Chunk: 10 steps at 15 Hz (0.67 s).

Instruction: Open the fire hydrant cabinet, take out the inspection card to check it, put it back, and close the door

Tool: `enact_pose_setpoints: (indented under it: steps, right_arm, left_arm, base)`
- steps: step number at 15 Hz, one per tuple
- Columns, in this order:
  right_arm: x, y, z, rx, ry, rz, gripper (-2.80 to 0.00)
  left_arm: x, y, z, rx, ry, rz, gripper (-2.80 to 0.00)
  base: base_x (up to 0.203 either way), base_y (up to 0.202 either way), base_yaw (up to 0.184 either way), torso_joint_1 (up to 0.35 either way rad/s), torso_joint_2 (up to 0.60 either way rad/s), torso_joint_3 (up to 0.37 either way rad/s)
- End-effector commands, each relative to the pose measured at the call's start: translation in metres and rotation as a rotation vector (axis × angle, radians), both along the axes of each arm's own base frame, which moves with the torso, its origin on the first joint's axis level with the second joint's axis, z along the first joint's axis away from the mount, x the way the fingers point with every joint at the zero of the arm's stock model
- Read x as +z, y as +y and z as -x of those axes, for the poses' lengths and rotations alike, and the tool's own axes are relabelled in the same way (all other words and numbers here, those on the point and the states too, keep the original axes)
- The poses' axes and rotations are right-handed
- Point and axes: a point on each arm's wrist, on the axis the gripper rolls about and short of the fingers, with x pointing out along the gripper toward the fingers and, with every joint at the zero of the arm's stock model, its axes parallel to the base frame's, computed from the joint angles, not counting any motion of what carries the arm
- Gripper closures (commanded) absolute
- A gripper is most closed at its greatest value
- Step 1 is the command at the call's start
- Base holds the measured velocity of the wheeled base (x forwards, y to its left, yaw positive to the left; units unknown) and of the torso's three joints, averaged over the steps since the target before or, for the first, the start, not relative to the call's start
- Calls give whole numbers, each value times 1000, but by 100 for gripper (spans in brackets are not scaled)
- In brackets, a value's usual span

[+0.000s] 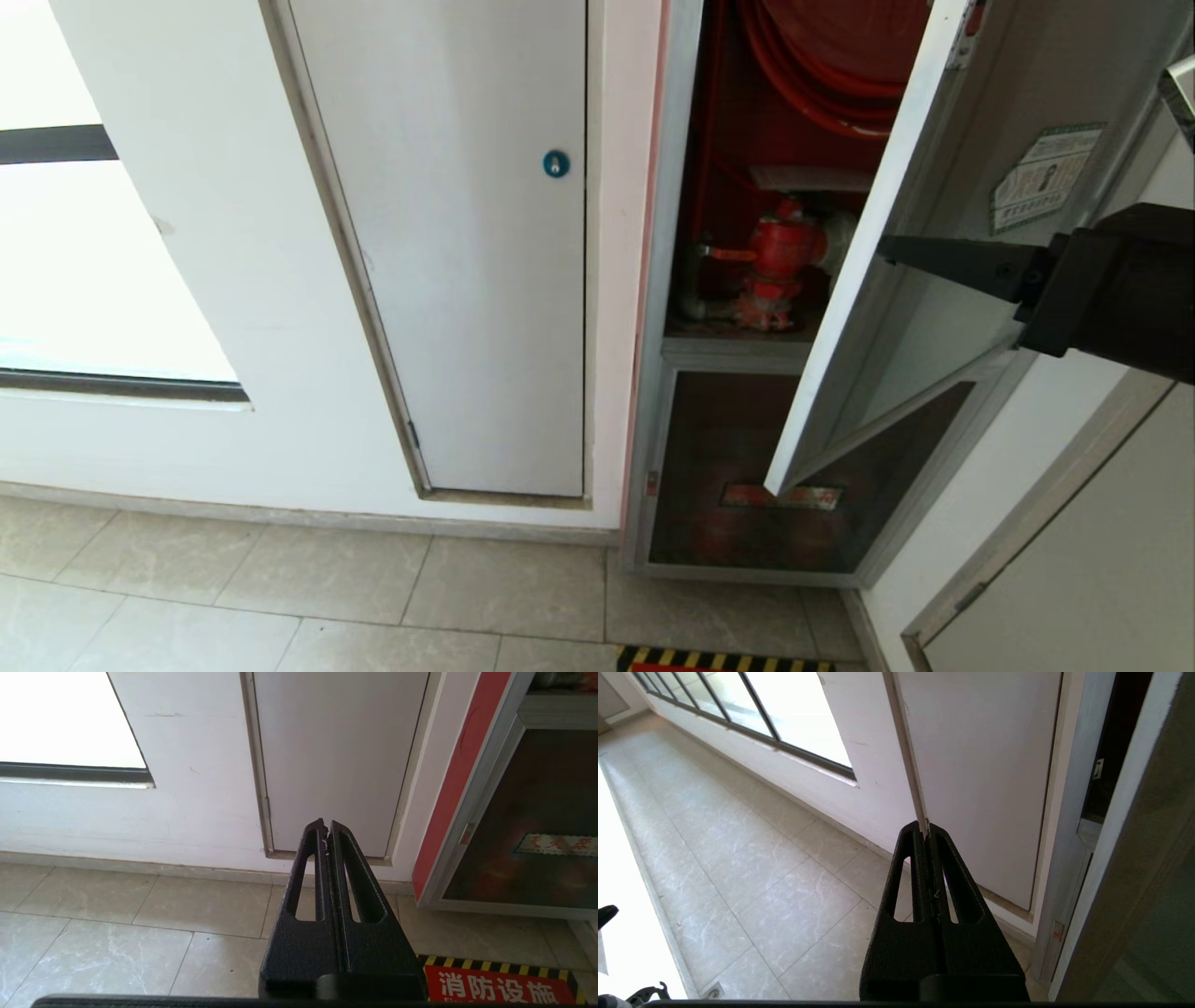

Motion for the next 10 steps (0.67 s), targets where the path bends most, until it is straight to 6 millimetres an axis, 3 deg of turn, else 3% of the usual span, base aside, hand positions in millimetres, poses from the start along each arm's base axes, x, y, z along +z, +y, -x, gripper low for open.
enact_pose_setpoints:
  steps: [1,10]
  right_arm:
    - [-3,10,-10,16,19,5,0]
    - [8,33,-35,-67,5,-33,0]
  left_arm:
    - [-5,0,-1,1,19,0,0]
    - [-5,0,-1,1,18,0,0]
  base:
    - [0,0,0,0,0,0]
    - [0,0,0,0,0,0]
